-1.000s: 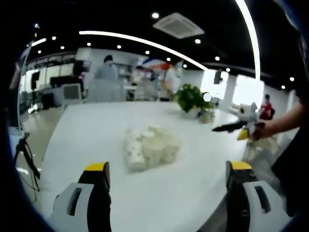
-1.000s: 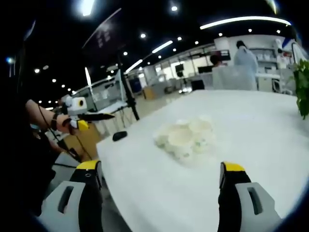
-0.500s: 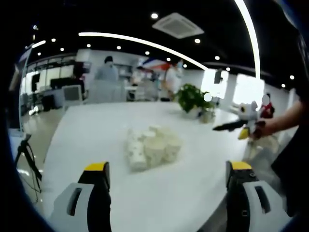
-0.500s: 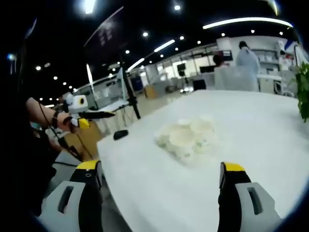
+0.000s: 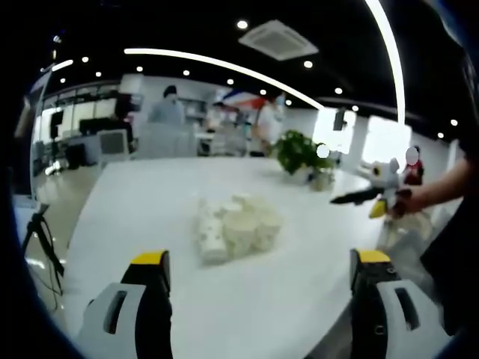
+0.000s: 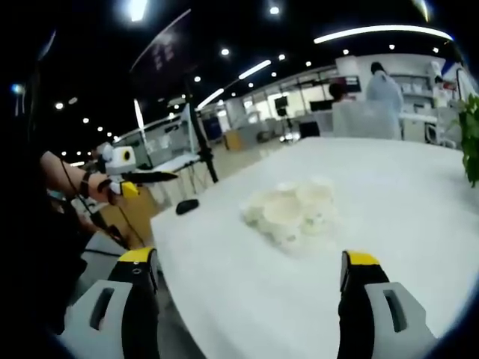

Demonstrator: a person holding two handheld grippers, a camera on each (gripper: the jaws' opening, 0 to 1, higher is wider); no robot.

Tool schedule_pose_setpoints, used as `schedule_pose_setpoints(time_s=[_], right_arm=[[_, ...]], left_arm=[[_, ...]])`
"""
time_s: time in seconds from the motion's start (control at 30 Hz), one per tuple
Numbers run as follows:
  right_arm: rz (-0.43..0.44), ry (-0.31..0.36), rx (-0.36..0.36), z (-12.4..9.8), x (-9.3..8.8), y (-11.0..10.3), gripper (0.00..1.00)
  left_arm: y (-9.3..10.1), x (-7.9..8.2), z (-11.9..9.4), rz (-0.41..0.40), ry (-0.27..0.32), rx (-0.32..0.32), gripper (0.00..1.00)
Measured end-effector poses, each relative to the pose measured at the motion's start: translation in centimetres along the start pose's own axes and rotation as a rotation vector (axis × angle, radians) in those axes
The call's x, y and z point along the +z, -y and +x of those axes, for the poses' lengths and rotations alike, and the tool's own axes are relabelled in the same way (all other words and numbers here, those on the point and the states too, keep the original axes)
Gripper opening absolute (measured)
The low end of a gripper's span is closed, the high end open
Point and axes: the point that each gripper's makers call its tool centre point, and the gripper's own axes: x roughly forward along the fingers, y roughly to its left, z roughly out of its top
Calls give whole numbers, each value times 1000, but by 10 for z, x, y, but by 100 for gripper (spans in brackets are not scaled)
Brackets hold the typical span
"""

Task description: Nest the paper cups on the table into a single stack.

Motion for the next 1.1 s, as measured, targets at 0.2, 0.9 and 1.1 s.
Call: schedule_pose_setpoints(time_s=[0.2,0.9,1.1], right_arm=[[4,4,-5,-1,-1,2,100],[-13,14,-8,-4,6,1,97],[-35,-28,10,-6,3,-1,88]], left_arm=[[0,1,1,-6,11,-5,100],[1,1,2,-12,5,-7,100],[3,0,1,-5,8,-10,100]])
